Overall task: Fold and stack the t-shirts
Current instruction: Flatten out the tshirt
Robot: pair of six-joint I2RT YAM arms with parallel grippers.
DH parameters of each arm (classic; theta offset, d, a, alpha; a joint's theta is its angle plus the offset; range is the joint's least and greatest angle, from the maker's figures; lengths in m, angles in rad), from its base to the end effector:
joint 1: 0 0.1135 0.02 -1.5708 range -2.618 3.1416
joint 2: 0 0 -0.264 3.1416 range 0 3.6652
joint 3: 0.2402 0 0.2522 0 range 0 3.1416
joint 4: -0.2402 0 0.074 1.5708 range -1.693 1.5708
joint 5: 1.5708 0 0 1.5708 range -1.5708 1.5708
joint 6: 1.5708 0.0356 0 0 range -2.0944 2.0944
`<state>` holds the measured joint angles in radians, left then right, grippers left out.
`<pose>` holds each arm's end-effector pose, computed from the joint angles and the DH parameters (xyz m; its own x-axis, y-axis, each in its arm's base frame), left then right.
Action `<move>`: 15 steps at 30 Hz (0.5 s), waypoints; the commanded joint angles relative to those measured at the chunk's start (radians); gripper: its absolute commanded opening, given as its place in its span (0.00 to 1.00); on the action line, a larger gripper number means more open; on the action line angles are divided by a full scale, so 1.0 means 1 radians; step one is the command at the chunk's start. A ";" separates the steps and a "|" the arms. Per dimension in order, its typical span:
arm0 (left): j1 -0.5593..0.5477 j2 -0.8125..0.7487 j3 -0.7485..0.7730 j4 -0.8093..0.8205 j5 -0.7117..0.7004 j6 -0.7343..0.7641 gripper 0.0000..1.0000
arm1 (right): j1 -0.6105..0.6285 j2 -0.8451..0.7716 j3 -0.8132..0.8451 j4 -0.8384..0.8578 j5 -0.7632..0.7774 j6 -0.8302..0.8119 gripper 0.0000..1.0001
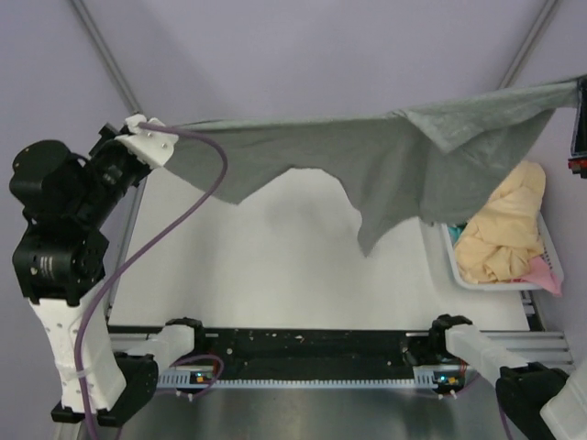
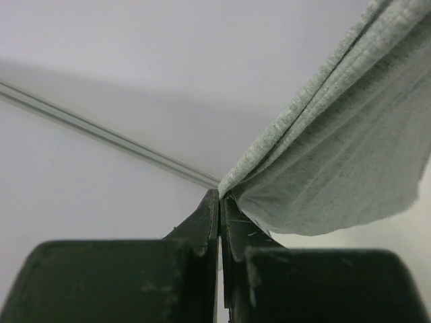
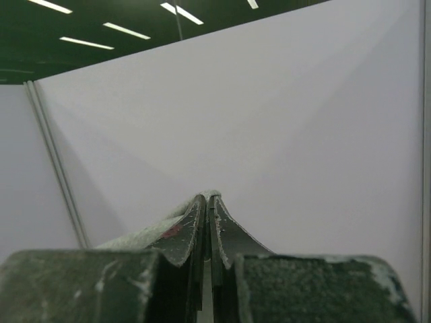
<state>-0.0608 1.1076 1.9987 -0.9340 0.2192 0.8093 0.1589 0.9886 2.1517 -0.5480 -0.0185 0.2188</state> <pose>0.1173 -0.0149 0.5733 0.1704 0.6974 -0.6961 0.2215 0.6612 0.7167 0.0062 0.0017 0.6459 0.5186 0.3029 -0.7996 -0.2927 0.9415 0.1669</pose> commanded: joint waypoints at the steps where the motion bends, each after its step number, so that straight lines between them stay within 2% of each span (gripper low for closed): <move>1: 0.006 -0.040 0.000 -0.088 -0.004 0.067 0.00 | -0.001 -0.010 -0.018 -0.012 0.023 -0.016 0.00; 8: 0.006 0.018 -0.053 -0.075 -0.047 0.071 0.00 | -0.002 0.064 -0.116 -0.036 0.058 -0.058 0.00; 15: 0.006 0.148 -0.314 0.067 -0.056 0.074 0.00 | -0.002 0.278 -0.375 0.011 0.112 -0.067 0.00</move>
<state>-0.0605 1.1526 1.8122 -0.9764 0.2092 0.8680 0.1585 1.1057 1.8927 -0.5629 0.0284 0.1745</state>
